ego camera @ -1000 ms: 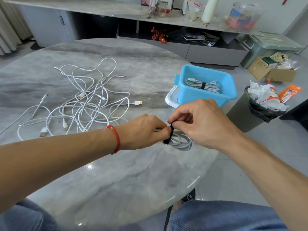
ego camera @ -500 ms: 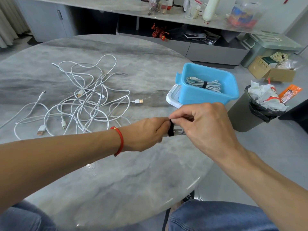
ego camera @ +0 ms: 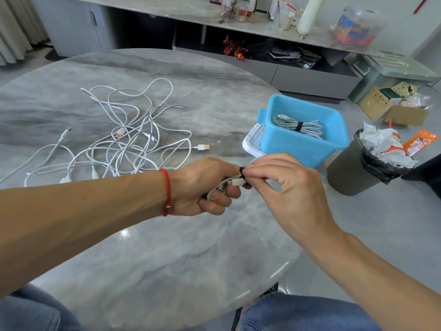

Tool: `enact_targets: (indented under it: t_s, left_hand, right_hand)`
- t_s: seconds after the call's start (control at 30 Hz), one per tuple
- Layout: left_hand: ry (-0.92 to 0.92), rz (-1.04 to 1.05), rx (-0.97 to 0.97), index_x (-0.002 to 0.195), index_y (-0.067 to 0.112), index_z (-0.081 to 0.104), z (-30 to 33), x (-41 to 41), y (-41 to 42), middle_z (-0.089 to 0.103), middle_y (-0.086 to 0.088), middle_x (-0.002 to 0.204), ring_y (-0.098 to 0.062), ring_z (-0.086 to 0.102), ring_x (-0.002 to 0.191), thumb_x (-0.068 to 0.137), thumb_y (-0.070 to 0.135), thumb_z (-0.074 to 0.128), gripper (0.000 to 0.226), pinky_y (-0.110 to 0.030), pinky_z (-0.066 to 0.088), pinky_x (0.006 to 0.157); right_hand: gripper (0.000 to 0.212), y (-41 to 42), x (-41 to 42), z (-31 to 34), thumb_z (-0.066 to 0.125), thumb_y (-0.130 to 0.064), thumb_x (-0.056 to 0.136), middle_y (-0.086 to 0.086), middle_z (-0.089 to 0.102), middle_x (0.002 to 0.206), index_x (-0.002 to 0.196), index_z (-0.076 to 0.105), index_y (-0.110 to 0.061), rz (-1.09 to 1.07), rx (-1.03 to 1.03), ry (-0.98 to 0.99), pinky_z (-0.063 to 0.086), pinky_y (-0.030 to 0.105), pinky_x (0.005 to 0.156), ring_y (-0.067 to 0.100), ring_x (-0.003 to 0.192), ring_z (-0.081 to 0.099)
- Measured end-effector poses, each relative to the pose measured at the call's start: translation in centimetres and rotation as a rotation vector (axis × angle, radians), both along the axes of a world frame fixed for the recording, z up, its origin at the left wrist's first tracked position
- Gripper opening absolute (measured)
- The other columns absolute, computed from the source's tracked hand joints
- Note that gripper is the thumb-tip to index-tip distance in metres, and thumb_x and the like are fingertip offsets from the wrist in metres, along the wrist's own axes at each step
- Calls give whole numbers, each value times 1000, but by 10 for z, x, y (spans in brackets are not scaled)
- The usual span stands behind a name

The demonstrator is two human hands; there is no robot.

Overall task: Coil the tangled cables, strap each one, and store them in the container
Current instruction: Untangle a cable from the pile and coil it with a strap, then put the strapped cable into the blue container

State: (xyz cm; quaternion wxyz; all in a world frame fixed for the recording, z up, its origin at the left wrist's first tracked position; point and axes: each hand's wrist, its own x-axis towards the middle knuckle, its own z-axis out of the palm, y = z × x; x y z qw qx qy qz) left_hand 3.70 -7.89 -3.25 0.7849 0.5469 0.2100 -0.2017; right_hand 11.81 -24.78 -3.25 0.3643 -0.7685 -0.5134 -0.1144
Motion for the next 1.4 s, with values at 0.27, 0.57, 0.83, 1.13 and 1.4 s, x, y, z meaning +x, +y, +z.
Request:
enact_targets:
  t_s: [0.27,0.57,0.83,1.13,1.4]
  left_hand:
    - [-124,-5,-131,57,24,67,24,7,-4,30,7,62,-2,19,41,99,51,50,53,-14,14,31]
    - [-155,69,61,98,14,53,25,64,-22,33,4,62,-7,19,42,99,39,57,25,-16,16,33]
    - [-555,-260,1558,118,21,57,60,198,-20,64,-12,110,-36,58,98,99,39,49,27,-41,49,80]
    - [-533,-609,1572,87,15,55,23,228,-29,53,-4,87,-31,56,94,108,33,32,35,-29,32,74]
    - [-538,-470,1590,117,12,65,42,207,-19,66,-10,117,-31,58,109,106,25,39,32,-34,42,88]
  right_hand:
    - [29,-17,22,-14,65,5,97,18,67,131,125,67,10,112,65,-484,50,46,107,35,128,61]
    - [42,-60,75,-18,49,7,92,18,55,146,126,71,-2,-41,-50,-376,44,51,108,38,130,54]
    - [40,-76,131,12,61,15,80,2,66,121,105,79,-12,-456,142,44,53,51,94,27,106,62]
    - [40,-54,155,-5,51,-26,101,-13,59,141,141,55,-29,-368,-420,51,23,50,120,13,134,49]
    - [28,-29,155,12,47,-46,95,-8,68,106,107,63,-27,-480,-636,-102,24,45,114,20,112,59]
